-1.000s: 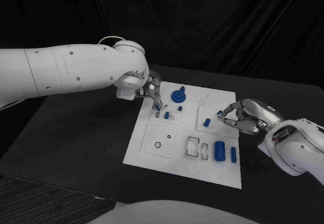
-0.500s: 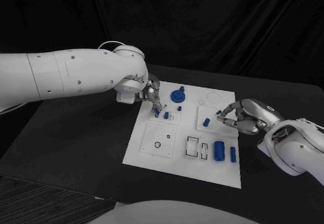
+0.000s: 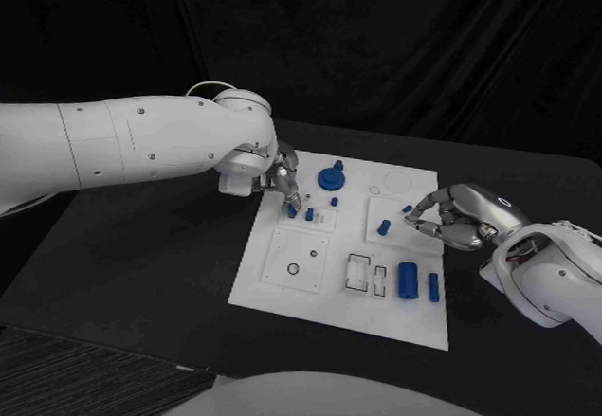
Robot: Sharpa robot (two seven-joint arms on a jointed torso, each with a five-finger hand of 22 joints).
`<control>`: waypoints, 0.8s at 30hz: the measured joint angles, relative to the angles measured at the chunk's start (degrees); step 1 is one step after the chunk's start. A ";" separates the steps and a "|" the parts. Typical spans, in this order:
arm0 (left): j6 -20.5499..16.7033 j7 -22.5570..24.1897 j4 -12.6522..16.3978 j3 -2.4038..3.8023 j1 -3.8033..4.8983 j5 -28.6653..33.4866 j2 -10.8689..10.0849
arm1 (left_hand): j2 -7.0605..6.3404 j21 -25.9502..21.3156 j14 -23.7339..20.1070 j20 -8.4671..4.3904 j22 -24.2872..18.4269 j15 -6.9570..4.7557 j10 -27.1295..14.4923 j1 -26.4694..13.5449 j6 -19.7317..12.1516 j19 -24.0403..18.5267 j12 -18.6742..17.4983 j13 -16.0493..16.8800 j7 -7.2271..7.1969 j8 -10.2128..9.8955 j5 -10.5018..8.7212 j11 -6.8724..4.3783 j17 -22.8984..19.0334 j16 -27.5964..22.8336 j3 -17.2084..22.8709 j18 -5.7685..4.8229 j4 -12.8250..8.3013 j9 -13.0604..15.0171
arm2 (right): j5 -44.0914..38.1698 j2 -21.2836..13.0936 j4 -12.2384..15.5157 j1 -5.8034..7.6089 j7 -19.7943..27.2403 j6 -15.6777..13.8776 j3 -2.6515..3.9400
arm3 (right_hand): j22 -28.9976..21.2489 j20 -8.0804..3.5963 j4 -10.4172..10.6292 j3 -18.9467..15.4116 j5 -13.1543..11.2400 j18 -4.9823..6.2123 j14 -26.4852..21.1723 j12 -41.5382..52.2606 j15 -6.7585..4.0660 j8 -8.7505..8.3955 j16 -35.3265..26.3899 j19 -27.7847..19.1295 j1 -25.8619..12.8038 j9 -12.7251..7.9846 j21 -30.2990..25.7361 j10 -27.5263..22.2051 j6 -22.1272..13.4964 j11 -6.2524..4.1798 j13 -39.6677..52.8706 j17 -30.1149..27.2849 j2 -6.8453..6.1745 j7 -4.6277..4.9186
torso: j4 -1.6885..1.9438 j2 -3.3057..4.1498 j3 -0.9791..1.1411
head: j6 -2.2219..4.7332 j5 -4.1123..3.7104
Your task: Assemble the parts on the task board
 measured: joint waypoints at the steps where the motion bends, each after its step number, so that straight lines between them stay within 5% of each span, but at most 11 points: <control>1: -0.03 -0.03 -0.04 0.00 -0.02 0.01 0.04 | 0.00 0.00 0.00 0.00 0.00 0.00 0.00 0.00 0.00 0.00 0.00 0.00 0.00 0.00 0.00 0.00 0.00 0.00 0.00 0.00 0.00 0.00 | 0.00 0.00 0.00 0.00 -0.01 0.00 0.00 | 0.00 0.00 0.00 0.00 0.00 0.00 0.00 0.00 0.00 0.00 0.00 0.00 0.00 0.00 0.00 0.00 0.00 0.00 0.00 0.00 0.00 0.00 | 0.02 0.00 0.00 | 0.00 0.01; 24: -0.26 -1.08 -1.14 -0.01 -0.42 0.07 0.40 | 0.67 0.00 0.00 0.00 0.00 0.00 0.00 -0.68 0.10 0.00 0.00 0.00 -0.09 0.02 0.00 0.00 0.00 0.00 0.00 0.00 0.01 0.45 | 0.00 0.01 -0.01 -0.01 -0.15 0.06 -0.01 | 0.00 0.00 0.00 0.00 0.00 0.00 0.00 0.00 0.00 0.00 0.00 0.00 0.00 0.00 0.00 0.00 0.00 0.00 0.00 0.00 0.00 0.00 | -0.01 -0.01 -0.03 | -0.03 0.17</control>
